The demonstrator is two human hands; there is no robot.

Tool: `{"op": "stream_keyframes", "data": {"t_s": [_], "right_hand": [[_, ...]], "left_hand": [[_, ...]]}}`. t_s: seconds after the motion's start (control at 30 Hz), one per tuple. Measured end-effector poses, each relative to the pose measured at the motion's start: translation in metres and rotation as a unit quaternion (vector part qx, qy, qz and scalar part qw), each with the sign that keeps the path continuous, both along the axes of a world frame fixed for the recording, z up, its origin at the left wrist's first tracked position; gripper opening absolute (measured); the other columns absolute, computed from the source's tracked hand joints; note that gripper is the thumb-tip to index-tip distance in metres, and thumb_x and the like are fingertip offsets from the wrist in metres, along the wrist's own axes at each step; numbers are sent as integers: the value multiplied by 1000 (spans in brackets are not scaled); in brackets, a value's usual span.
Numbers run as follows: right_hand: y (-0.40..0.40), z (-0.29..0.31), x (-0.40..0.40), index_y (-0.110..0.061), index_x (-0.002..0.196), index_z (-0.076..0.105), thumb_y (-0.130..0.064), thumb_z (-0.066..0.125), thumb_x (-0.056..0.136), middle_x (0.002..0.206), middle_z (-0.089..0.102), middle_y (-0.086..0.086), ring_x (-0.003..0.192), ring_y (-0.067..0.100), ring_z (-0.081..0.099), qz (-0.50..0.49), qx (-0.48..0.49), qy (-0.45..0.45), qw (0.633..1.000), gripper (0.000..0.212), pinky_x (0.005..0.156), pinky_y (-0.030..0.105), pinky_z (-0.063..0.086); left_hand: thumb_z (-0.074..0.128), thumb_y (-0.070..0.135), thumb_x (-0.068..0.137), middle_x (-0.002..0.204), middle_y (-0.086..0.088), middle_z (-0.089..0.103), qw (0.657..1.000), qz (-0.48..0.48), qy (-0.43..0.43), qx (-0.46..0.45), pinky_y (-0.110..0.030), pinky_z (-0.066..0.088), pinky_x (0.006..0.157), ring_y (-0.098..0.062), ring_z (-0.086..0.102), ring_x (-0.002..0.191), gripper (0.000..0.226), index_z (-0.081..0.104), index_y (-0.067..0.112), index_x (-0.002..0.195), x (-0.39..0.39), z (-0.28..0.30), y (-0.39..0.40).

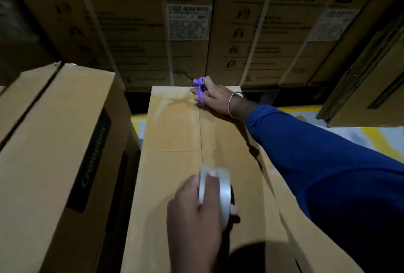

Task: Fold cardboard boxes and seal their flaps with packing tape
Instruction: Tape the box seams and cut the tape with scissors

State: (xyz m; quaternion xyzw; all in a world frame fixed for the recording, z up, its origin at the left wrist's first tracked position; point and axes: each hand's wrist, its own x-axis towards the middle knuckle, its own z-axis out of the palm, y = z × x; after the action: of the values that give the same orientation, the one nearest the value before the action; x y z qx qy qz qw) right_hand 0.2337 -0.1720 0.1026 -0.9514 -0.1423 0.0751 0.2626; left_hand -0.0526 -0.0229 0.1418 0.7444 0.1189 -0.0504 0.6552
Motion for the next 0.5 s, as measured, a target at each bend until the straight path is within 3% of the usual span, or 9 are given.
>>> {"op": "stream_keyframes", "data": {"t_s": [0.17, 0.27, 0.33, 0.5], "right_hand": [[0, 0, -47, -24, 133, 29, -37, 53, 103, 108, 71, 10, 92, 28, 67, 16, 1, 12, 1000, 40, 78, 41, 54], [-9, -9, -96, -29, 122, 31, -32, 55, 103, 134, 69, -4, 108, 4, 69, 66, 66, 25, 995, 30, 85, 27, 56], [-10, -8, -123, -24, 118, 33, -26, 55, 106, 136, 66, -9, 100, -15, 63, 89, 95, 30, 991, 25, 74, 10, 49], [-3, 0, -136, -44, 112, 26, -44, 53, 102, 107, 76, 0, 75, 9, 67, 79, 61, 12, 995, 29, 63, 34, 51]], "left_hand": [[45, 50, 104, 68, 7, 76, 998, -15, 38, 50, -45, 57, 80, -12, 72, 70, 42, 63, 16, 87, -12, 15, 3], [46, 53, 103, 68, 7, 76, 997, -12, 54, 59, -49, 59, 78, -21, 71, 73, 44, 65, 17, 88, -7, 18, 4], [46, 54, 103, 68, 7, 76, 997, -1, 53, 64, -50, 60, 77, -22, 71, 74, 44, 66, 17, 91, -8, 18, 4], [47, 55, 103, 66, 6, 76, 998, 5, 42, 54, -48, 59, 73, -20, 70, 70, 45, 65, 15, 94, -7, 14, 5]]}}
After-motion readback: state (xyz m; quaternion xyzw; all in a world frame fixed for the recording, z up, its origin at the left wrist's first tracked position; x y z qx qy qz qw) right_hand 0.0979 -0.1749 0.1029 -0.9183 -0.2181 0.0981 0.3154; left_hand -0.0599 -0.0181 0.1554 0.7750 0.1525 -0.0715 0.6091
